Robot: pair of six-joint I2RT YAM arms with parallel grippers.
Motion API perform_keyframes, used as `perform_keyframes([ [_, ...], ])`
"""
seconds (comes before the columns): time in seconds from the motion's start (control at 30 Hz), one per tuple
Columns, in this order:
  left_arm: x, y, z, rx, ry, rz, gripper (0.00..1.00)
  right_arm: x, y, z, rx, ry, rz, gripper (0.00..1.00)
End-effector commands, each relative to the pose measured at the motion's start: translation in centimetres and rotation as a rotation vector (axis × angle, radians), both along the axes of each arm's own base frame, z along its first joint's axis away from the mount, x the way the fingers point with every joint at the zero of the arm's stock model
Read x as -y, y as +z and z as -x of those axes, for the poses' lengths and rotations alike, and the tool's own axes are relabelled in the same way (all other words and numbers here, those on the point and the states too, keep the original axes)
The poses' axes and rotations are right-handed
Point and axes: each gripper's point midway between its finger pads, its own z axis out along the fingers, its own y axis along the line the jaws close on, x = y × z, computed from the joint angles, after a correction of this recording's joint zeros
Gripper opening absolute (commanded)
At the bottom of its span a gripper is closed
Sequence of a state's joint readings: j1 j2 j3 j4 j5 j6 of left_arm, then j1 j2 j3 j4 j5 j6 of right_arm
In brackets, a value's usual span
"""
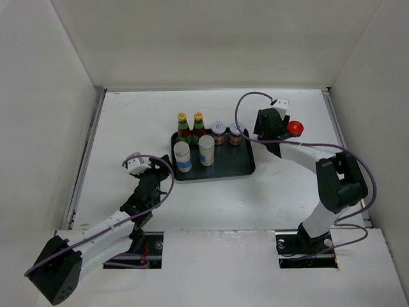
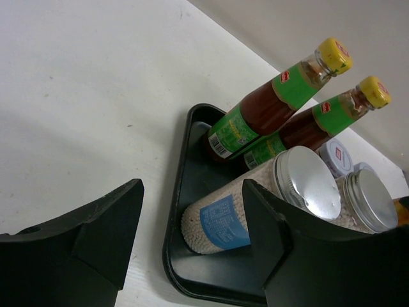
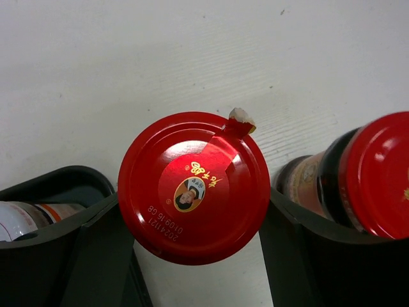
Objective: Organize the condiment bottles
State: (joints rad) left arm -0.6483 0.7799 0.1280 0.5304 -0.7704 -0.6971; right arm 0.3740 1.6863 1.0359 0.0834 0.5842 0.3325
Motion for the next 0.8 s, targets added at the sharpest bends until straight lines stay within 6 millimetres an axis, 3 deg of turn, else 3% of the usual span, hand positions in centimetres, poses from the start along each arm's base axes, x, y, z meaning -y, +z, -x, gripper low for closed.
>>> perform_keyframes([
  [0.0,0.5,0.8,-0.3,0.037,-0.015,0.048,0.62,0.4,7.3,-0.3,0.222,-0.037,-0.016,0.56],
  [0.13,0.4,0.6,-0.3,0.033,-0.014,0.045,0.62,-0.4,10.6,1.9,0.290,-0.005,-0.021,0.55],
  [0.27,0.3,0.7,-0.4,0.034,-0.008,0.040,0.62,-4.0,11.7,4.2,0.314,0.112,-0.059,0.54],
  [0.5,0.1,0.6,-0.4,0.034,-0.002,0.044,0.63,-12.7,10.8,6.5,0.288,0.312,-0.123,0.54],
  [0.77,0.0,1.3,-0.3,0.057,-0.005,0.055,0.63,-18.6,8.8,6.9,0.250,0.426,-0.139,0.54],
])
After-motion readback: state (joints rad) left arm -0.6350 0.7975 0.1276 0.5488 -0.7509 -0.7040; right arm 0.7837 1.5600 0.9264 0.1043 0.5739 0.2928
